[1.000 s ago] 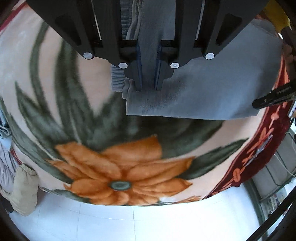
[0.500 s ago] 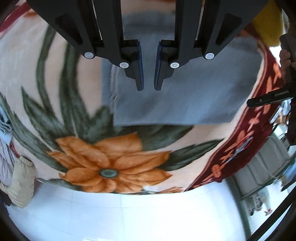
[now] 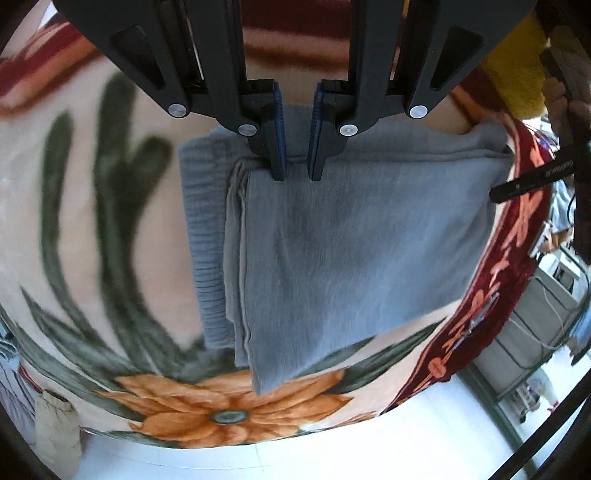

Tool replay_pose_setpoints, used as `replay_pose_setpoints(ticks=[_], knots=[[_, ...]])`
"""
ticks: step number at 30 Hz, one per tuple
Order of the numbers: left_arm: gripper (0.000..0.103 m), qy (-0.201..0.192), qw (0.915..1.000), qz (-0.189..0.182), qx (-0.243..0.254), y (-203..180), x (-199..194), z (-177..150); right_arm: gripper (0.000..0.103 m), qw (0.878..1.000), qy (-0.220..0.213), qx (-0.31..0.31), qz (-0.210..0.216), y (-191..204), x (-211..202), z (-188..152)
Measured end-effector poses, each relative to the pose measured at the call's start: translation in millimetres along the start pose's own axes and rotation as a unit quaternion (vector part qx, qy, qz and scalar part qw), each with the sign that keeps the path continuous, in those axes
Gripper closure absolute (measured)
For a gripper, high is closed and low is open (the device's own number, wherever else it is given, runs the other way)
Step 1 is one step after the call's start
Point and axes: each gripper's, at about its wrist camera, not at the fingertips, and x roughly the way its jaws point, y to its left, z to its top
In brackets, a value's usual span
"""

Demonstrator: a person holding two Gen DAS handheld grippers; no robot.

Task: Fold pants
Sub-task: 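Open both tools and press the folded stack flat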

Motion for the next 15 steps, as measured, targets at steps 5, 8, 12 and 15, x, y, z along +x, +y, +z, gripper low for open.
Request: replay_pose_setpoints(ticks=[5,8,12,15], knots=[[0.072,-0.001,0.9999,-0.012,-0.011,-6,-15,-18,0.090,1.000,0.010,0.008,-0.006,-2,0,-12],[0.070,0.012,0.9997,-0.002,-0.022,-6,-5,-29,0.090,1.000,0.023,0.014,-0.015,-3,16,-15],[0.070,0.005,0.9999,-0.002,-0.016,-5,-1,-37,0.090,0.999,0.024,0.036,-0.010,-8,24,-15],[0.070,-0.001,0.9996,-0.011,-0.025,-1,1,-39,0.090,0.999,0.020,0.038,-0.003,-11,24,-17]])
